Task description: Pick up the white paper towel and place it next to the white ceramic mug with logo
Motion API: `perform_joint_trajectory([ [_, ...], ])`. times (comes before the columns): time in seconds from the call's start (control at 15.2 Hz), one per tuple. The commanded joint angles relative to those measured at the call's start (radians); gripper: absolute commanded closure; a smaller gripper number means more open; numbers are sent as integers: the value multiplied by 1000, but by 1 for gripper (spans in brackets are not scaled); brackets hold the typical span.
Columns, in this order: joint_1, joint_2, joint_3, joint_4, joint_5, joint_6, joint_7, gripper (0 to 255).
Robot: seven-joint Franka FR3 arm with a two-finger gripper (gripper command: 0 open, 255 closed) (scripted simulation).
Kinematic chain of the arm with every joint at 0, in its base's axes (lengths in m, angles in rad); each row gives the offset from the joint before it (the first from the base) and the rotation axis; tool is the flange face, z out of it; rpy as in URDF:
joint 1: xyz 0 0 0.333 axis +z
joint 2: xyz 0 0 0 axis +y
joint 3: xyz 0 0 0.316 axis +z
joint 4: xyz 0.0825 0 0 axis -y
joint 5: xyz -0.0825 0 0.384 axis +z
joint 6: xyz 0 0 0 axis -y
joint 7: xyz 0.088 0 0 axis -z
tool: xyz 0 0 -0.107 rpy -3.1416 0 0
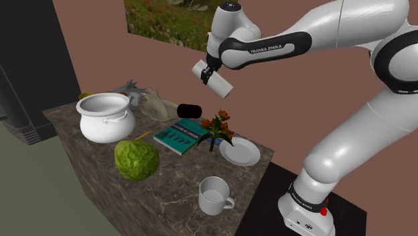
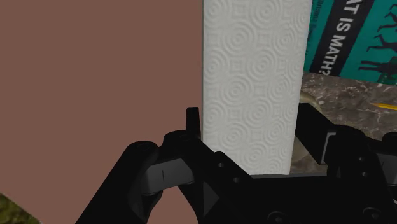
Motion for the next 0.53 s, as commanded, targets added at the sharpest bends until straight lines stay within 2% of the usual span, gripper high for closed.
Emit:
perform_joint_trajectory([
  [0.0,19,-30,32,-20,2,-25,45,255],
  [0.46,82,-107,141,-59,23,-109,184,255],
])
